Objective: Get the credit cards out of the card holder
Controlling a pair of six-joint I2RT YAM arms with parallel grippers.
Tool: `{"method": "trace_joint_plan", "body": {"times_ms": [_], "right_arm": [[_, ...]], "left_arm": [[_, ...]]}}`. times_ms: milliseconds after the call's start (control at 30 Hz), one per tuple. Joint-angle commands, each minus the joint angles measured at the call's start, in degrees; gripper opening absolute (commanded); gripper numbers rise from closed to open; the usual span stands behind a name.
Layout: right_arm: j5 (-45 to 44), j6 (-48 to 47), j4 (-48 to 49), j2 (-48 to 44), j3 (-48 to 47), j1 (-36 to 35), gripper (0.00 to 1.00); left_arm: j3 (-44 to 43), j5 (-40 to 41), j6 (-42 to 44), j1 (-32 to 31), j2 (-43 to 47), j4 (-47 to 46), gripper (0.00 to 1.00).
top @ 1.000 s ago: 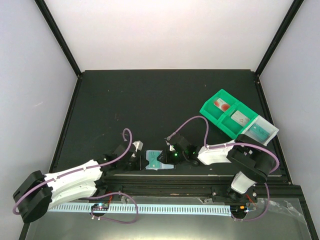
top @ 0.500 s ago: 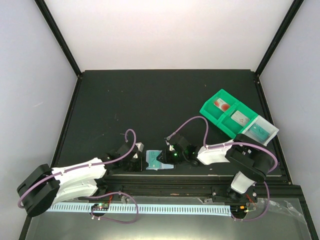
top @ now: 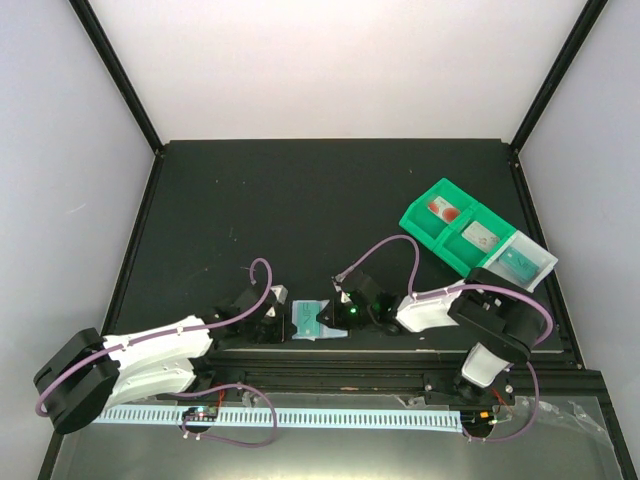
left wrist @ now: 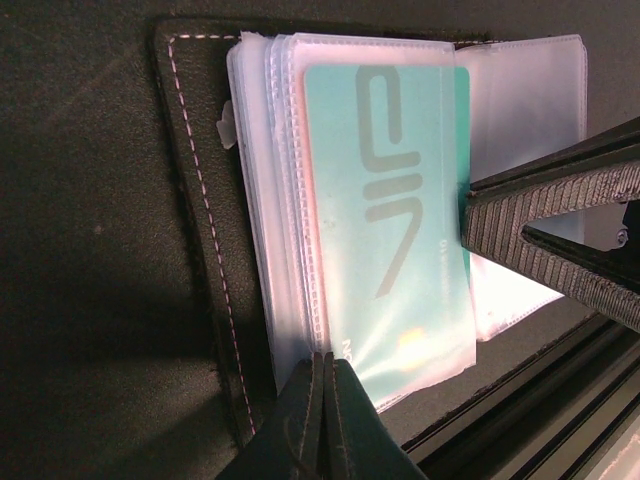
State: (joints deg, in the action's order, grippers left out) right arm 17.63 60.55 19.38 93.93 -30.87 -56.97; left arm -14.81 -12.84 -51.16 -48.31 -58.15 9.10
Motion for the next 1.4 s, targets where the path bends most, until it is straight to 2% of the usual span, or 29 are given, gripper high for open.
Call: {"method": "trace_joint_plan", "body": {"times_ms": [0,233,567,933,1133,1367], "right_arm": [[1.60,0.85,4.68,1.41,0.73,-0.40,0.06],[2.21,1.45,7.02,1.54,1.61,-0.35,0.01],[0.82,0.30,3.83,-1.23,3.08,1.25,0.01],[1.84,0.49,5.79,-2.36,4.50,2.39,0.01],[3.95,2.29,10.14,0.33,5.05,2.39,0.14],[4.28,2.92,11.83,2.38,5.30,2.39,0.15]], "left_arm": [[0.65,1.02,0.58,0.41,0.45,-0.79,0.02],[0.75,1.21,0.44,0.40,1.15,-0.43,0.02],[1.01,2.04,0.22,0.41,2.13,0.40,0.02],[1.01,1.89,0.00,0.41,1.91,0.31,0.02],[1.14,1.78,-0.43,0.40,1.83,-0.39,0.01],[1.10,1.68,-0.44,0.41,1.86,-0.40,0.02]]}}
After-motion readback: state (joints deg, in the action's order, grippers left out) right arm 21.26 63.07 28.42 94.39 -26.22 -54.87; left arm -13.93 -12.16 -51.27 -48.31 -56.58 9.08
